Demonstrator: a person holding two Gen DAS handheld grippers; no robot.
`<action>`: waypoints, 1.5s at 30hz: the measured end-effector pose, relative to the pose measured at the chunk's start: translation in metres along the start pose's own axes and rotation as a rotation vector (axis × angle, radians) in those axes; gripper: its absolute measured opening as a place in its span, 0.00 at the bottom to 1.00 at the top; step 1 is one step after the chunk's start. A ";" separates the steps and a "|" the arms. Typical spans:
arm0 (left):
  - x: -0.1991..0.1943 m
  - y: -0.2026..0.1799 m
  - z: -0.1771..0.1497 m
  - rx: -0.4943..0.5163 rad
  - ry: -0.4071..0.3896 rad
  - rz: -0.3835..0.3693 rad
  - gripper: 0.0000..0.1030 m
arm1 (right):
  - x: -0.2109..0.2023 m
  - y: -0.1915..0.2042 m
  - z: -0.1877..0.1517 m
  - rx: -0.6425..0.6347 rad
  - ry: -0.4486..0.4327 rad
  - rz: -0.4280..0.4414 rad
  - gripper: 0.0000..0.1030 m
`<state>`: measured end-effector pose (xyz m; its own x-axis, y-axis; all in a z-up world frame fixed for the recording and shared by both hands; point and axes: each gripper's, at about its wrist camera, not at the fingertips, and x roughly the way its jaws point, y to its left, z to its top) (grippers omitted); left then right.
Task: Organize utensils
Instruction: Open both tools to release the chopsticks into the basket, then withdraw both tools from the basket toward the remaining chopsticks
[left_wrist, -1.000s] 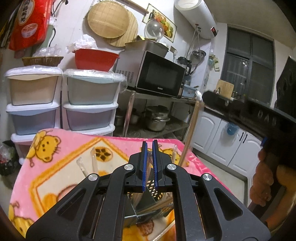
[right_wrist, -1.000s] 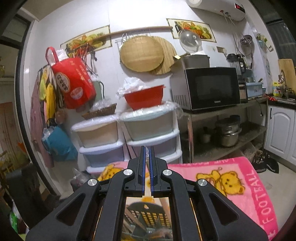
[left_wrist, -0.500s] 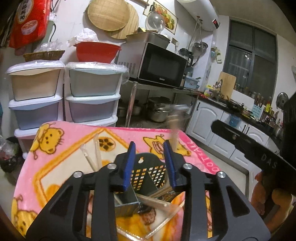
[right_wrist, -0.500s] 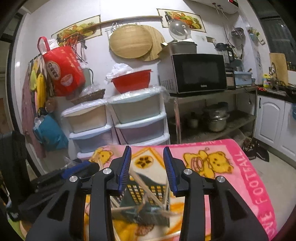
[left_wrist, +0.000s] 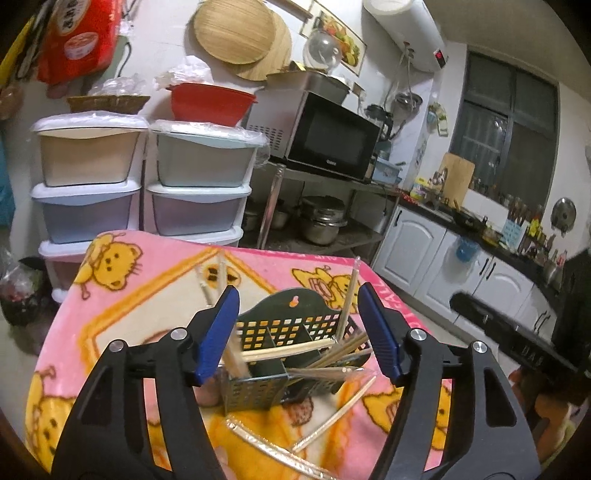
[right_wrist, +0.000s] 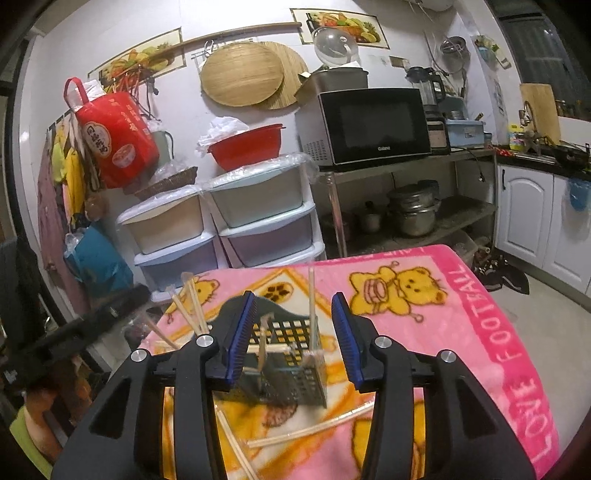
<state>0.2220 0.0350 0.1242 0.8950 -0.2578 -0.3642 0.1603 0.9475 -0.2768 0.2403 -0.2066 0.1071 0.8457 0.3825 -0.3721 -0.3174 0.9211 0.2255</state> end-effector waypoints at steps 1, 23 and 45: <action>-0.003 0.002 0.000 -0.006 -0.003 -0.001 0.61 | -0.001 0.000 -0.002 -0.002 0.003 0.000 0.40; -0.053 0.021 -0.038 -0.027 0.021 0.031 0.89 | -0.028 0.022 -0.053 -0.076 0.085 0.003 0.45; -0.047 0.044 -0.094 -0.078 0.146 0.067 0.89 | -0.028 0.018 -0.098 -0.088 0.182 -0.015 0.46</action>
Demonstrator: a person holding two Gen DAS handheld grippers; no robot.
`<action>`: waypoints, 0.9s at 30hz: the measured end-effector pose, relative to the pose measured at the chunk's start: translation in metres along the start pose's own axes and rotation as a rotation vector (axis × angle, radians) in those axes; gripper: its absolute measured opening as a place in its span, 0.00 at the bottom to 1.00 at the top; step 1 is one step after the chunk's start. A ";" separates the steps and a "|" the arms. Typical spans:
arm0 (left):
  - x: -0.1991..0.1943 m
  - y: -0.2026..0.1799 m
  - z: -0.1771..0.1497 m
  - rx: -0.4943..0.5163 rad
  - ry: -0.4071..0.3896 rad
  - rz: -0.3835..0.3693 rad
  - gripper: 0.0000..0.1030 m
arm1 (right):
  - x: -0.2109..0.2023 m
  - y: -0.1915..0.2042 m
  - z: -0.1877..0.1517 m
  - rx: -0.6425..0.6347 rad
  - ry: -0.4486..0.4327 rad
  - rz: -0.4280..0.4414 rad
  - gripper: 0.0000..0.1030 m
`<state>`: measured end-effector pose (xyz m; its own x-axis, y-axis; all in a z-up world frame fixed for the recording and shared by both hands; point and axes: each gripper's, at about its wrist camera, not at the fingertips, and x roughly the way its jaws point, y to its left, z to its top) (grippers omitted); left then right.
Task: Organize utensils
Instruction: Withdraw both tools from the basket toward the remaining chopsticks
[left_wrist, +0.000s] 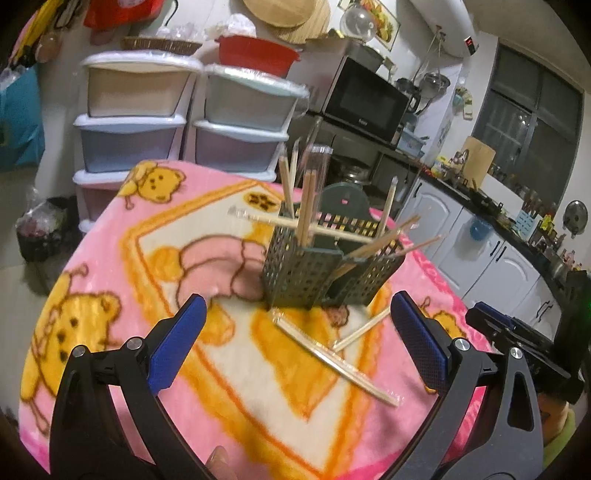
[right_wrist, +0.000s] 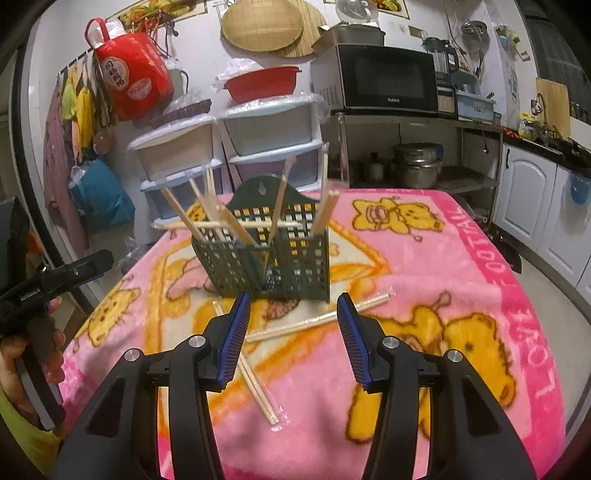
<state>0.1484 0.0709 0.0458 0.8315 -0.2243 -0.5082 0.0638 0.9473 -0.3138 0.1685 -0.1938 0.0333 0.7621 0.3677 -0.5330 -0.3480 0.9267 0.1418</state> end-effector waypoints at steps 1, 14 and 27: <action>0.002 0.001 -0.001 0.000 0.006 0.003 0.89 | 0.001 -0.001 -0.002 0.002 0.005 -0.002 0.46; 0.037 0.005 -0.023 0.009 0.097 0.026 0.89 | 0.020 -0.014 -0.026 0.030 0.079 -0.030 0.46; 0.097 0.009 -0.034 -0.010 0.236 0.016 0.83 | 0.048 -0.036 -0.031 0.060 0.157 -0.061 0.46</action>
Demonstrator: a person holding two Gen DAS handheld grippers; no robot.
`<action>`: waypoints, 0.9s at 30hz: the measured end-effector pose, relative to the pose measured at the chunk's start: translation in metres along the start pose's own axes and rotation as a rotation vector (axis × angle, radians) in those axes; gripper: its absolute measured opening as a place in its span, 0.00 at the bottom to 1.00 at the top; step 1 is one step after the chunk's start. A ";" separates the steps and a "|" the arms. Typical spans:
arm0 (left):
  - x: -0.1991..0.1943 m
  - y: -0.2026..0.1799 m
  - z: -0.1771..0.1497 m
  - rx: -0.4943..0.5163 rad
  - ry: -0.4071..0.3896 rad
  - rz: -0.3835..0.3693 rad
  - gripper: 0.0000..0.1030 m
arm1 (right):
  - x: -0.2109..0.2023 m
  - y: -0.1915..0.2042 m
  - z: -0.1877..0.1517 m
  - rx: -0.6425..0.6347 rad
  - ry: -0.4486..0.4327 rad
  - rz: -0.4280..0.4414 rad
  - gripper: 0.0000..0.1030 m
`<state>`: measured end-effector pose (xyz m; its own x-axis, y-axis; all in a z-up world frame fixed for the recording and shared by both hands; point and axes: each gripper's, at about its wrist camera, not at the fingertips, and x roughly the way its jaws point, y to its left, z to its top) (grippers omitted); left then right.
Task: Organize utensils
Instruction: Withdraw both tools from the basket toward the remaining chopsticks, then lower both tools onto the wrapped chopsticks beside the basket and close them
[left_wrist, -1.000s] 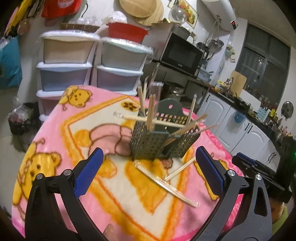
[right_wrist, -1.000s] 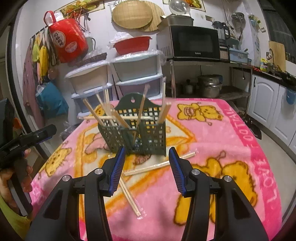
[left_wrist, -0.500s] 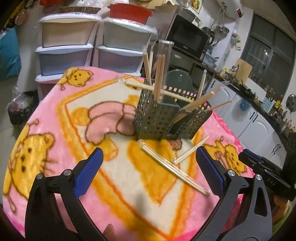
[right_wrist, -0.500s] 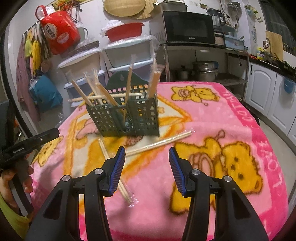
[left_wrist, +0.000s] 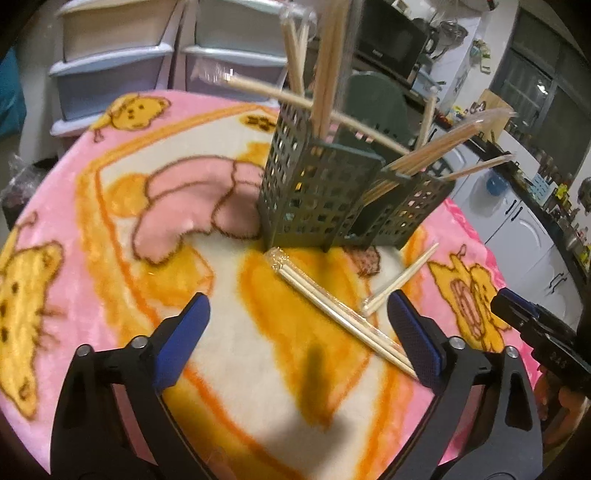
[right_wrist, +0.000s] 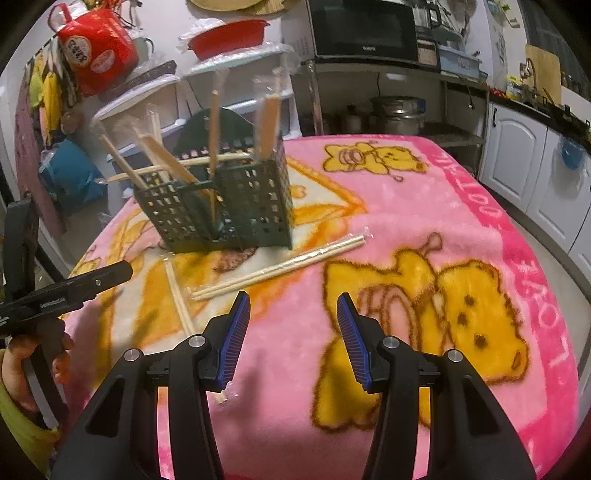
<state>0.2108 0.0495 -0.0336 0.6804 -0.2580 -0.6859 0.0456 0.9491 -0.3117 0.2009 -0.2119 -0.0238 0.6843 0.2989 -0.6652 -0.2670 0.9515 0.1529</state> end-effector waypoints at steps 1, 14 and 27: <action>0.004 0.001 0.002 -0.011 0.007 -0.001 0.82 | 0.004 -0.002 0.001 0.004 0.008 0.002 0.46; 0.048 0.017 0.017 -0.112 0.061 0.031 0.55 | 0.063 -0.042 0.033 0.167 0.084 0.004 0.46; 0.058 0.030 0.022 -0.135 0.064 0.065 0.18 | 0.118 -0.084 0.058 0.405 0.171 -0.026 0.38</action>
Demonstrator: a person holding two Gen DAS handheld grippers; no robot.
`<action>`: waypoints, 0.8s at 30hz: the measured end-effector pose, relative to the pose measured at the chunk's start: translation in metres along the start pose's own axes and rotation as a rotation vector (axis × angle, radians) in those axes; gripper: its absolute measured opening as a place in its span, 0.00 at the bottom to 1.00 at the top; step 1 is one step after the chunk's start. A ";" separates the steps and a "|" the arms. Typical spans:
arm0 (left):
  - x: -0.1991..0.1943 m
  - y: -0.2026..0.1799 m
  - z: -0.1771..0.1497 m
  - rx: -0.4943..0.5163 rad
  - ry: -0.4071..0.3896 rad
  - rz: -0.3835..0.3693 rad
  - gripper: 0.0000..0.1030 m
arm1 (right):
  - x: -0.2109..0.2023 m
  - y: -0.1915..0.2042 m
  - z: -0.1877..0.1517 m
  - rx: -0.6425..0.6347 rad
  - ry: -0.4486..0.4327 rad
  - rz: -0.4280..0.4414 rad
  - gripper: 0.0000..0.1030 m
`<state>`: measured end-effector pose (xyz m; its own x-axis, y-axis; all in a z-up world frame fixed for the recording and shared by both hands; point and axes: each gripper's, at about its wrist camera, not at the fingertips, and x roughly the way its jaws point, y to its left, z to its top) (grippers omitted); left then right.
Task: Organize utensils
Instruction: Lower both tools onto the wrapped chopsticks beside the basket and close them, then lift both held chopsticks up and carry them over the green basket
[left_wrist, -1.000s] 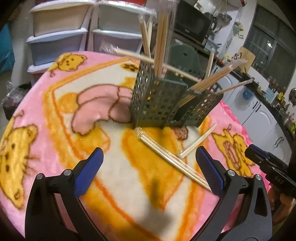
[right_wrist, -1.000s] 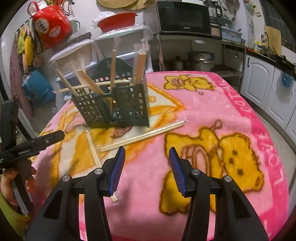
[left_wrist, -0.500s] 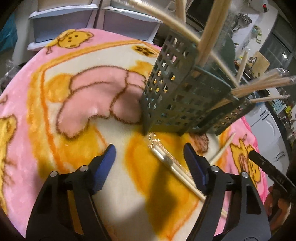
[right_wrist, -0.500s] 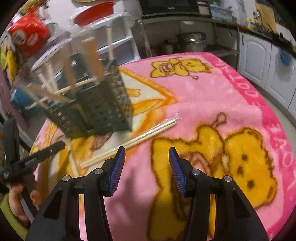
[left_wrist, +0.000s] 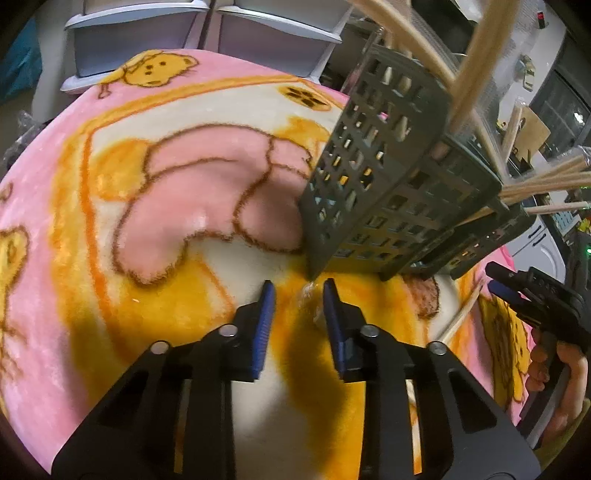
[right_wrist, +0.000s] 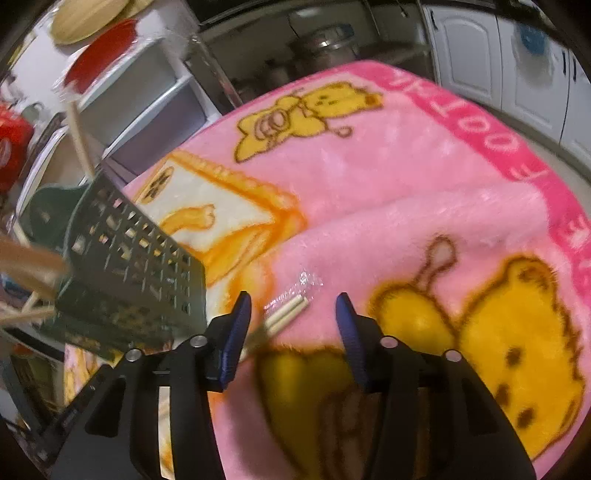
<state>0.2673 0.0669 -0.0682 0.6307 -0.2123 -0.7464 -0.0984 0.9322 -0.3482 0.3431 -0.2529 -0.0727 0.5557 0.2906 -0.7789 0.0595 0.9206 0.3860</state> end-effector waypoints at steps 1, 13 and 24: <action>0.001 0.001 0.000 -0.004 0.000 0.000 0.16 | 0.002 0.000 0.001 0.008 0.010 -0.004 0.34; -0.008 0.012 -0.002 -0.056 -0.015 -0.071 0.02 | -0.011 -0.017 -0.004 0.069 -0.030 0.042 0.15; -0.072 -0.004 -0.006 -0.028 -0.140 -0.167 0.02 | -0.082 -0.013 -0.021 0.008 -0.168 0.143 0.13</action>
<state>0.2173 0.0765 -0.0162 0.7407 -0.3181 -0.5918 -0.0041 0.8787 -0.4774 0.2788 -0.2837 -0.0242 0.6894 0.3701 -0.6228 -0.0238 0.8708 0.4911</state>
